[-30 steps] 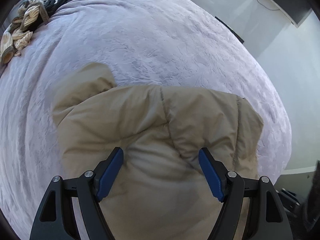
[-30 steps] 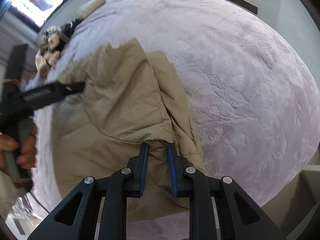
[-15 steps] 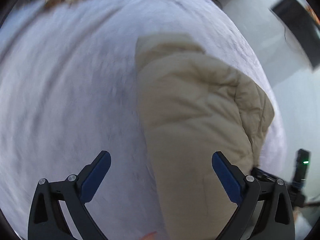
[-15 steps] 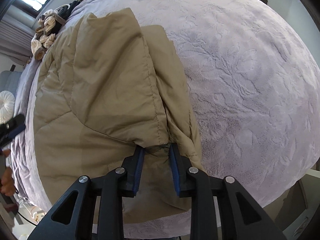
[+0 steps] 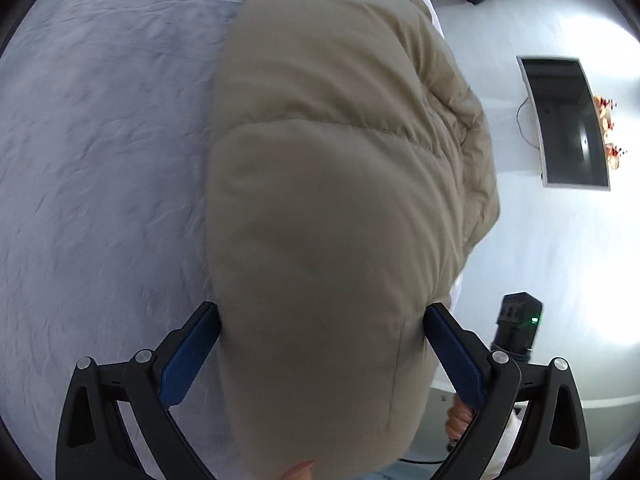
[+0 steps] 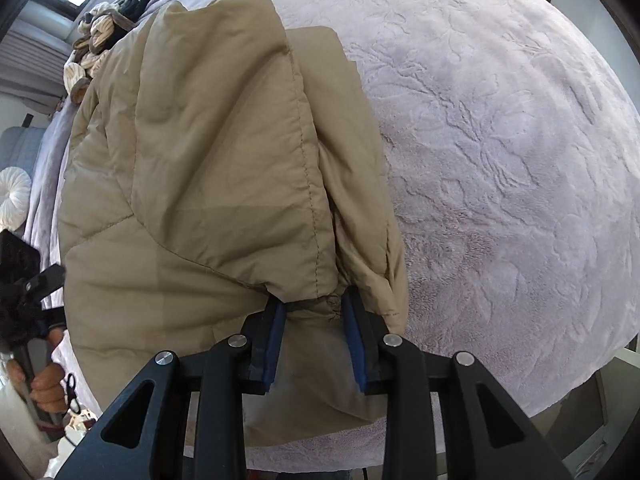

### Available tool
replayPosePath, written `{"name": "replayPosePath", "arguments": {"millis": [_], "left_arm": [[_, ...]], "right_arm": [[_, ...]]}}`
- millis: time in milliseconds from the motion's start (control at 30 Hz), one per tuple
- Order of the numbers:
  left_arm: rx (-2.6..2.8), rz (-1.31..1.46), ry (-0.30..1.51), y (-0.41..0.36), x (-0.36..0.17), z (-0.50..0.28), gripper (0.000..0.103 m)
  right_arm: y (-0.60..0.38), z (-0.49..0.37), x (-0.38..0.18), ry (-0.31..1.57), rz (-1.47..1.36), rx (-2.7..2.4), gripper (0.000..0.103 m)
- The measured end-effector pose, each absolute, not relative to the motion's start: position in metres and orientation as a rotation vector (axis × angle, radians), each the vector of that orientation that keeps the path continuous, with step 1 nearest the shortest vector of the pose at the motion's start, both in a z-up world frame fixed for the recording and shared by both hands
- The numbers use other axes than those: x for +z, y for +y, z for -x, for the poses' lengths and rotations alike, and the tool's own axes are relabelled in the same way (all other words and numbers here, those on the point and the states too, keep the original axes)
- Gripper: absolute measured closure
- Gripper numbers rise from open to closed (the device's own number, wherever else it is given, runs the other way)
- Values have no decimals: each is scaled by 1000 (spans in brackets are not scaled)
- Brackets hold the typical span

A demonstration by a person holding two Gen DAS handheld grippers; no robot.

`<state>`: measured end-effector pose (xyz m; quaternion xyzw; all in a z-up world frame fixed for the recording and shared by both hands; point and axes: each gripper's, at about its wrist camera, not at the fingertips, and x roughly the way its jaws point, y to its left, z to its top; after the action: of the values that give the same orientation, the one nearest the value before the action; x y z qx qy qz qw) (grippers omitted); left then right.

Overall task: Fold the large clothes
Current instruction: 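Lift the folded coat bundle with both tools, pressing it together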

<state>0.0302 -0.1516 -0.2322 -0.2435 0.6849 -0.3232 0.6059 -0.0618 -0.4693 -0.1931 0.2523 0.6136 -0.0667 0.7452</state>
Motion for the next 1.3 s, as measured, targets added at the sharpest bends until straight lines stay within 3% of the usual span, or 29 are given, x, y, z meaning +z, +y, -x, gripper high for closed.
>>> {"name": "replayPosePath", "arguments": {"millis": [133, 200, 233, 300, 333, 667, 1000, 1033, 1067, 1300], "left_arm": [[-742, 535, 1591, -160, -236, -35, 1], [-735, 538, 1594, -159, -238, -34, 1], [-733, 538, 1595, -158, -239, -33, 1], [-725, 534, 1595, -157, -241, -28, 1], [-719, 525, 1595, -158, -241, -26, 1], [-704, 511, 1603, -173, -244, -33, 1], [-742, 629, 1606, -155, -255, -36, 1], [-749, 649, 1610, -153, -258, -37, 1], [-756, 660, 1612, -152, -259, -38, 1], [-805, 716, 1610, -147, -279, -39, 0]], "right_arm": [[-483, 61, -185, 1348, -580, -101, 70], [-493, 61, -173, 1317, -609, -69, 62], [-498, 60, -166, 1290, -622, -52, 51], [-508, 56, -154, 1243, -626, -32, 17], [-513, 53, -148, 1219, -622, -26, 15], [-528, 6, -189, 1325, -591, 85, 13], [-538, -18, -240, 1362, -785, 282, 13], [-539, -19, -244, 1367, -798, 295, 11], [-540, -23, -249, 1377, -811, 306, 2], [-526, -46, -271, 1353, -930, 471, 0]]}}
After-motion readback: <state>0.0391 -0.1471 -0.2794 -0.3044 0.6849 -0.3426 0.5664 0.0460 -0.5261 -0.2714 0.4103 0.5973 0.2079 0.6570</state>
